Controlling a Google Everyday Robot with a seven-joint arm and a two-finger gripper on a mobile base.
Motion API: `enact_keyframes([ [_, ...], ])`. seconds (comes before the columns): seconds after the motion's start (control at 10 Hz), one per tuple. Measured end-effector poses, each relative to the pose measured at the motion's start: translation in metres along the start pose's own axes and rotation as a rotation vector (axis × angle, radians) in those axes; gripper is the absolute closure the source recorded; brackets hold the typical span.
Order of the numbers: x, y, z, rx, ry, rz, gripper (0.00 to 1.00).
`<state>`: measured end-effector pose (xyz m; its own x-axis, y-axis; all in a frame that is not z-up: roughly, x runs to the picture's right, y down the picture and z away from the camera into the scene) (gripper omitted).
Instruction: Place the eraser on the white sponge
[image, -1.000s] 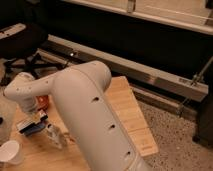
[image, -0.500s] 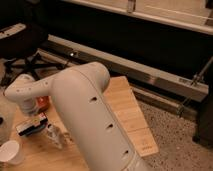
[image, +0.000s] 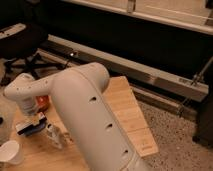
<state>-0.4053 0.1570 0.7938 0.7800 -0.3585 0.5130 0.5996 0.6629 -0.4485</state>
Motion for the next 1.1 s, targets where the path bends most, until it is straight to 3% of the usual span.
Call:
enact_keyframes([
  [1.1, -0.0002, 0.0023, 0.0019, -0.025, -0.002, 0.005, 0.40],
])
